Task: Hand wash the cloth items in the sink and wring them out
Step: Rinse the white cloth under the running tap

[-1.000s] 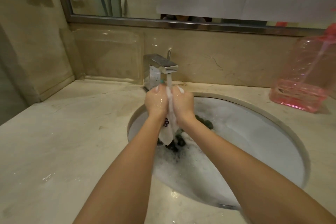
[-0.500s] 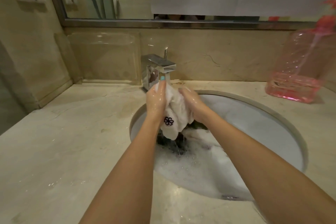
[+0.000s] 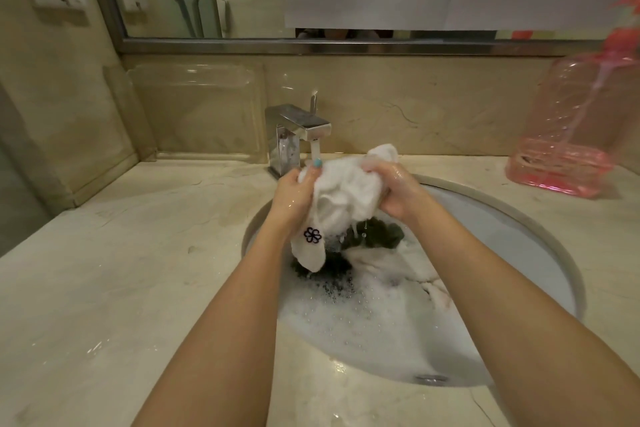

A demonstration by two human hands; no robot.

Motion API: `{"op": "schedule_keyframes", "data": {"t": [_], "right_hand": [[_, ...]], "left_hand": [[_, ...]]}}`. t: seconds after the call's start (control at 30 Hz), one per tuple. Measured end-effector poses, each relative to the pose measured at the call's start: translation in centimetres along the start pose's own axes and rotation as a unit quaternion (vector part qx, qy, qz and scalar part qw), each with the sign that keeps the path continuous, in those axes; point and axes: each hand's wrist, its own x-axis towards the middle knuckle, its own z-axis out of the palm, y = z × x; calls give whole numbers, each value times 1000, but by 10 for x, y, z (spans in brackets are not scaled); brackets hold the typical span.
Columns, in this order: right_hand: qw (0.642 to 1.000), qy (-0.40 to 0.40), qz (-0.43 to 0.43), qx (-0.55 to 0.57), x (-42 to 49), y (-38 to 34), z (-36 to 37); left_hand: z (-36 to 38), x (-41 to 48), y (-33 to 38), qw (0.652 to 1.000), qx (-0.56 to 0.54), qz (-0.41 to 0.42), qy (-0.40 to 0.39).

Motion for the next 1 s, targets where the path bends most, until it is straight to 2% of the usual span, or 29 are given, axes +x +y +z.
{"op": "schedule_keyframes", "data": {"t": [0.13, 0.2, 0.27, 0.33, 0.43, 0.53, 0.63, 0.77, 0.87, 0.93, 1.0], "right_hand": [[977, 121, -63, 163, 6, -8, -10], [968, 158, -80, 175, 7, -9, -15], [968, 176, -88, 157, 8, -8, -18], [973, 160, -83, 145, 6, -9, -19], [986, 58, -33, 151, 1, -9, -12], [992, -17, 13, 123, 4, -2, -7], [998, -38, 25, 53, 9, 4, 0], [984, -29, 19, -175, 12, 13, 3], [968, -73, 45, -236, 9, 14, 4], [961, -75, 30, -263, 8, 11, 4], [972, -54, -5, -229, 9, 12, 1]], "left_hand": [[-5, -7, -1, 984, 65, -75, -149], [-13, -10, -1, 966, 120, -114, -198], [-17, -6, -3, 963, 119, -122, -211], [-15, -7, -1, 975, 30, -113, -190], [-9, -7, 3, 973, -165, -110, -119], [-5, -5, 5, 963, -250, -80, -63], [-2, -3, 8, 967, -250, -55, -10], [2, -2, 8, 977, -213, -7, 25], [8, 0, 4, 994, -104, 19, 23], [11, -1, 6, 997, -41, 10, 57], [10, 1, 5, 994, 18, 24, 103]]}}
